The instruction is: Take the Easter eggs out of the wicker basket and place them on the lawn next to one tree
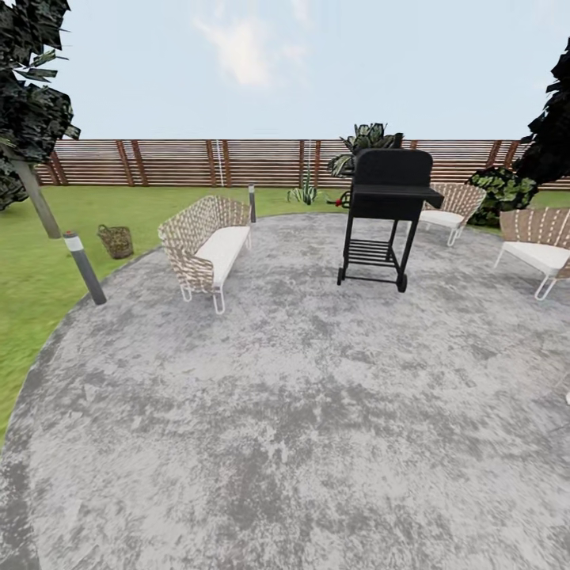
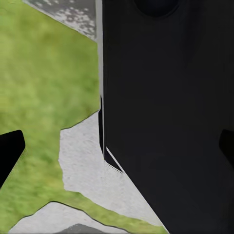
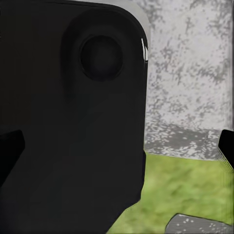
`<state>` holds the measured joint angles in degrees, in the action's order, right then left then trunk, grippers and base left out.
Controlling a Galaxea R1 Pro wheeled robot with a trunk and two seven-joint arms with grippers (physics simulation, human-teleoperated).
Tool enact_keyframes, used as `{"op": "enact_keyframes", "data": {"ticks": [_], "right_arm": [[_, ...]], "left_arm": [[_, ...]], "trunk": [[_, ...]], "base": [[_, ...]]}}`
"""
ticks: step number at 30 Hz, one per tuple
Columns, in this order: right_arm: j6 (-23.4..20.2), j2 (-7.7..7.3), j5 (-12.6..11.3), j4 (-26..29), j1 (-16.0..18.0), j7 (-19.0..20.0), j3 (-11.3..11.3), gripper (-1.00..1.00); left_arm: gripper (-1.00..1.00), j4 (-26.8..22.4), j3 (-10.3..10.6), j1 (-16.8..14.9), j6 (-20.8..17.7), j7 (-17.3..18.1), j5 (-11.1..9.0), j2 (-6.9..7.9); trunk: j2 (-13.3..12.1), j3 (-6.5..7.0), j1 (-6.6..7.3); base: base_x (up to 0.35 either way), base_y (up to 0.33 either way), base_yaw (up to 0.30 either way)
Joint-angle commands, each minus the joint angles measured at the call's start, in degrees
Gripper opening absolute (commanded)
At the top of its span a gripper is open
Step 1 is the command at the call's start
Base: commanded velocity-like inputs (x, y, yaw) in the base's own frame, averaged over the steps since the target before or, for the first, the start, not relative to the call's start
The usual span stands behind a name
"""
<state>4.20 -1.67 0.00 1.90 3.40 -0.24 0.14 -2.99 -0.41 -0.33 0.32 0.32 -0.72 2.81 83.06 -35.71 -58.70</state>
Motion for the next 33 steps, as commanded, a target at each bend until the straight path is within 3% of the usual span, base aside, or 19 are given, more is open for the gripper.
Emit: {"op": "enact_keyframes", "data": {"ticks": [1, 33], "right_arm": [[0.2, 0.0, 0.0, -0.1, 0.0, 0.0, 0.0, 1.0], [0.2, 0.0, 0.0, 0.0, 0.0, 0.0, 0.0, 1.0]], "left_arm": [[1.0, 0.0, 0.0, 0.0, 0.0, 0.0, -0.1, 0.0], [1.0, 0.0, 0.0, 0.0, 0.0, 0.0, -0.1, 0.0]], "trunk": [[0.0, -0.05, -0.03], [0.0, -0.05, -0.03]], "base": [[0.322, 0.0, 0.0], [0.323, 0.0, 0.0]]}}
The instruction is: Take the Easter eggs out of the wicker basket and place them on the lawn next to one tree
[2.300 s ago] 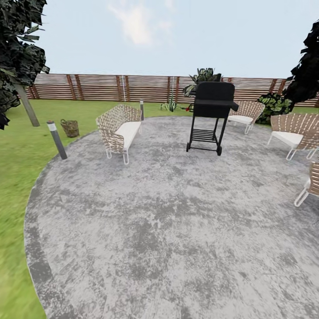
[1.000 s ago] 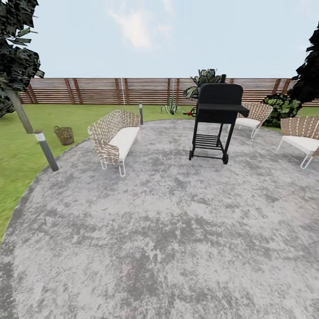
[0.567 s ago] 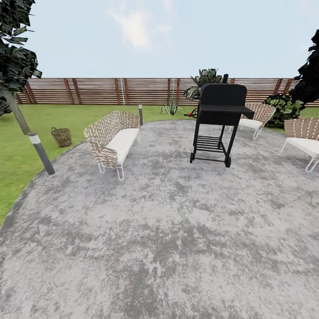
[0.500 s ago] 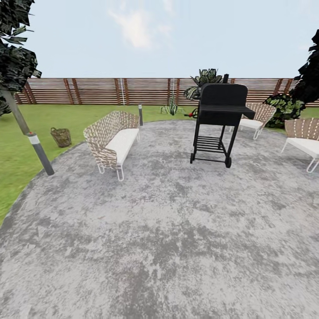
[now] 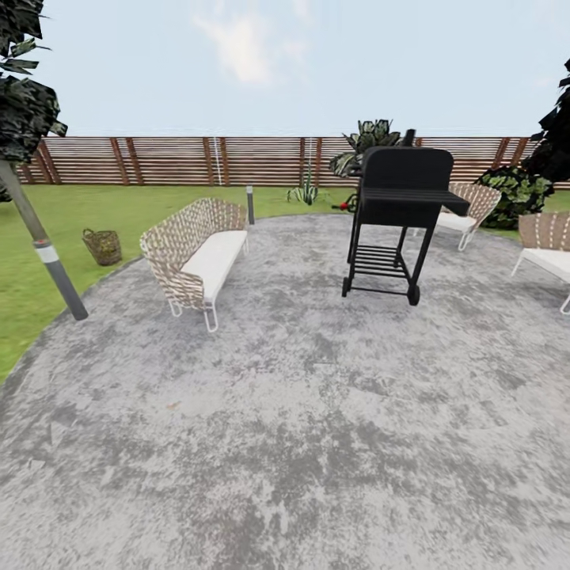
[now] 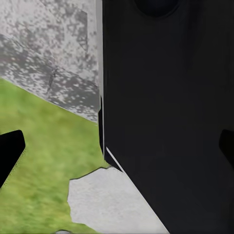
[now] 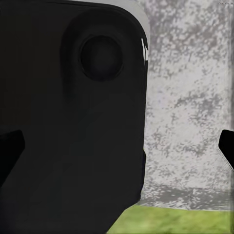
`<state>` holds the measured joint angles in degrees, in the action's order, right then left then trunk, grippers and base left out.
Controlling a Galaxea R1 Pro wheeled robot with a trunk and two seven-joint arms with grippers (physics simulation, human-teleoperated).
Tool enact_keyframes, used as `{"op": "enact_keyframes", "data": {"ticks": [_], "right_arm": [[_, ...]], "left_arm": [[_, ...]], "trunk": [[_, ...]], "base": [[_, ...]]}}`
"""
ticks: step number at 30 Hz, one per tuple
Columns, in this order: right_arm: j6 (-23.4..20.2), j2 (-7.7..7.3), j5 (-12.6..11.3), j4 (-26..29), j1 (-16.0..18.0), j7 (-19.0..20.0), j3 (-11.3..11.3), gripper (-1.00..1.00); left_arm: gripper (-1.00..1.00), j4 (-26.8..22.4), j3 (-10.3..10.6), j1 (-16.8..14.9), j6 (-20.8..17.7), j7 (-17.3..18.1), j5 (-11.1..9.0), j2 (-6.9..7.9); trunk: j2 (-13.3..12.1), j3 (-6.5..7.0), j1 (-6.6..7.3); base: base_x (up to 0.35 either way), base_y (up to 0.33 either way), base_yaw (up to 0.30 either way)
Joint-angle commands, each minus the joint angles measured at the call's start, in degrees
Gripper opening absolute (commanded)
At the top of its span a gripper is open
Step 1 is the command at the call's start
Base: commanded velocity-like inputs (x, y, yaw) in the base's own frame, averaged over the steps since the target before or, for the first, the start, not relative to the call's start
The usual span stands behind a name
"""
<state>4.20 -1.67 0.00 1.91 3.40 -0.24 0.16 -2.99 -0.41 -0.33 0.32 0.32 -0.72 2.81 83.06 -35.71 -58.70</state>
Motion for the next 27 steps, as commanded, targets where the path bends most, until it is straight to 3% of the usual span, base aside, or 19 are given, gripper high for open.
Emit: {"op": "enact_keyframes", "data": {"ticks": [1, 27], "right_arm": [[0.2, 0.0, 0.0, 0.0, 0.0, 0.0, 0.0, 1.0], [0.2, 0.0, 0.0, -0.1, 0.0, 0.0, 0.0, 1.0]], "left_arm": [[1.0, 0.0, 0.0, 0.0, 0.0, 0.0, -0.1, 0.0], [1.0, 0.0, 0.0, 0.0, 0.0, 0.0, -0.1, 0.0]], "trunk": [[0.0, -0.05, -0.03], [0.0, -0.05, -0.03]], "base": [[0.324, 0.0, 0.0], [0.327, 0.0, 0.0]]}}
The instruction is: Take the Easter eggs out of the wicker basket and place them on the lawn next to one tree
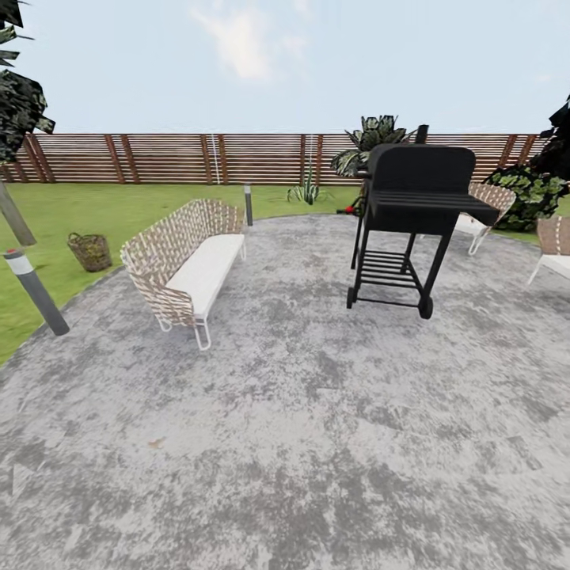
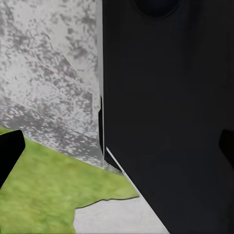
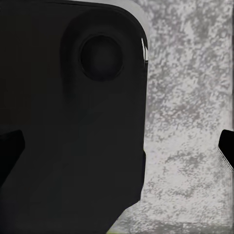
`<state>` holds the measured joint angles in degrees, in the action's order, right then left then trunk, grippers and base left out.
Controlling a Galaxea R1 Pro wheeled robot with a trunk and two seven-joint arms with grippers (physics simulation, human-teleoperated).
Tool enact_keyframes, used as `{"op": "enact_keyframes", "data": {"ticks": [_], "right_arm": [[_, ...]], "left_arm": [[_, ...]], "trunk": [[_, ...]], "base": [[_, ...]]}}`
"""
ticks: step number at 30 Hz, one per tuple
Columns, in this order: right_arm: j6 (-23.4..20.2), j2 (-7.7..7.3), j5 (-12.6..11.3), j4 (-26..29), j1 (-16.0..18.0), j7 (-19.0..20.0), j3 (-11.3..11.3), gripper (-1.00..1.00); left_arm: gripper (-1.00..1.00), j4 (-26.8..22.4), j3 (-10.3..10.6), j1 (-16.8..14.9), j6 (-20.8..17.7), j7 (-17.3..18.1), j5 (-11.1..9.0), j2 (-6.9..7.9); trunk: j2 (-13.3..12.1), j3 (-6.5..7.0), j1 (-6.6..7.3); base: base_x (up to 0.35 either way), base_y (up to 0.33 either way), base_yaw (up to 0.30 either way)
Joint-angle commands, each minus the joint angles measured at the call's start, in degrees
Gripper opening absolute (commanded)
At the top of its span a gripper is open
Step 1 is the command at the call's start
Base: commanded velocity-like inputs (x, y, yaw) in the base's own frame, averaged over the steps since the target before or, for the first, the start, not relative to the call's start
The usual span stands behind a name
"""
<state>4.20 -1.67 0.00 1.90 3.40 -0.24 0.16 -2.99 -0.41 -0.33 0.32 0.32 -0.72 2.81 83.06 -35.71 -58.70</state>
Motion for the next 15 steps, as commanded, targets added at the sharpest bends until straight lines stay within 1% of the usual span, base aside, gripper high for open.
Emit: {"op": "enact_keyframes", "data": {"ticks": [1, 15], "right_arm": [[0.2, 0.0, 0.0, -0.1, 0.0, 0.0, 0.0, 1.0], [0.2, 0.0, 0.0, -0.1, 0.0, 0.0, 0.0, 1.0]], "left_arm": [[1.0, 0.0, 0.0, 0.0, 0.0, 0.0, -0.1, 0.0], [1.0, 0.0, 0.0, 0.0, 0.0, 0.0, -0.1, 0.0]], "trunk": [[0.0, -0.05, -0.03], [0.0, -0.05, -0.03]], "base": [[0.327, 0.0, 0.0], [0.328, 0.0, 0.0]]}}
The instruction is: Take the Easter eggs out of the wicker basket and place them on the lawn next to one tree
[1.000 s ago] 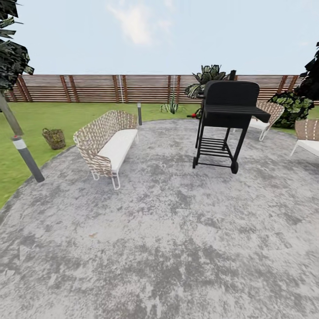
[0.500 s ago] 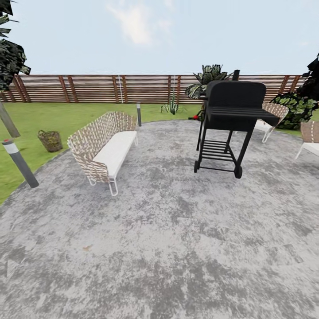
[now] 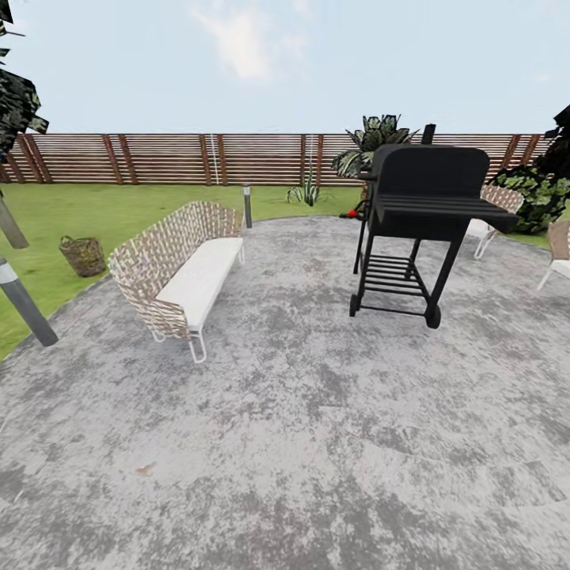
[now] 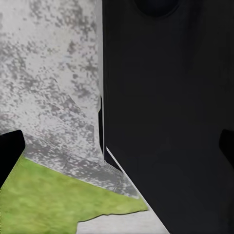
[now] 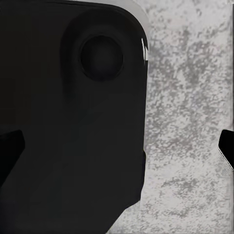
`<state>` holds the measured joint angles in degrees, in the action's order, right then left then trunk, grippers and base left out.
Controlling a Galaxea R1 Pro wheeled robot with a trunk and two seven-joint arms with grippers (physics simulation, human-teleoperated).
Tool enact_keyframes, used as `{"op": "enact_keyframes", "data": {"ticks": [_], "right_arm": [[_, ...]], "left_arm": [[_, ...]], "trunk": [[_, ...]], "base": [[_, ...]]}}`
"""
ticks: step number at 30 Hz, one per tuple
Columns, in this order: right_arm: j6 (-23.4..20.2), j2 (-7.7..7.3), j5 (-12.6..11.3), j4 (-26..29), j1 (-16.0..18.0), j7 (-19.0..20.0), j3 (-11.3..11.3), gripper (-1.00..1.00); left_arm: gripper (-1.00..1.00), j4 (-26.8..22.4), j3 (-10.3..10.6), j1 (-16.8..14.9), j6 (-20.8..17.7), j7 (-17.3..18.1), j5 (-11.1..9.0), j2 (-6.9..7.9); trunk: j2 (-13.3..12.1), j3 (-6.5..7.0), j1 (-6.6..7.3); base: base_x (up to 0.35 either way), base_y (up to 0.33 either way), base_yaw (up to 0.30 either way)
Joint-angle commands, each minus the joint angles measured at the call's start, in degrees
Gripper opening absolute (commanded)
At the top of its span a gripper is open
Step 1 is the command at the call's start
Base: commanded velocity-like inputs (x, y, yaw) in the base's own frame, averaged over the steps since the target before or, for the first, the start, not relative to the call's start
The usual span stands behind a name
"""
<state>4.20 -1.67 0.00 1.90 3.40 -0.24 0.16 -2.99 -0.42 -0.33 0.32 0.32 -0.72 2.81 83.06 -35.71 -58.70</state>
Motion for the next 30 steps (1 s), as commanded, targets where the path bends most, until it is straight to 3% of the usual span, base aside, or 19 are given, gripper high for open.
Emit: {"op": "enact_keyframes", "data": {"ticks": [1, 30], "right_arm": [[0.2, 0.0, 0.0, -0.1, 0.0, 0.0, 0.0, 1.0], [0.2, 0.06, -0.3, -0.1, 0.0, 0.0, -0.2, 1.0]], "left_arm": [[1.0, 0.0, 0.0, 0.0, 0.0, 0.0, -0.1, 0.0], [1.0, 0.0, 0.0, 0.0, 0.0, 0.0, -0.1, 0.0]], "trunk": [[0.0, -0.05, -0.03], [0.0, -0.05, -0.03]], "base": [[0.328, 0.0, 0.0], [0.328, 0.0, 0.0]]}}
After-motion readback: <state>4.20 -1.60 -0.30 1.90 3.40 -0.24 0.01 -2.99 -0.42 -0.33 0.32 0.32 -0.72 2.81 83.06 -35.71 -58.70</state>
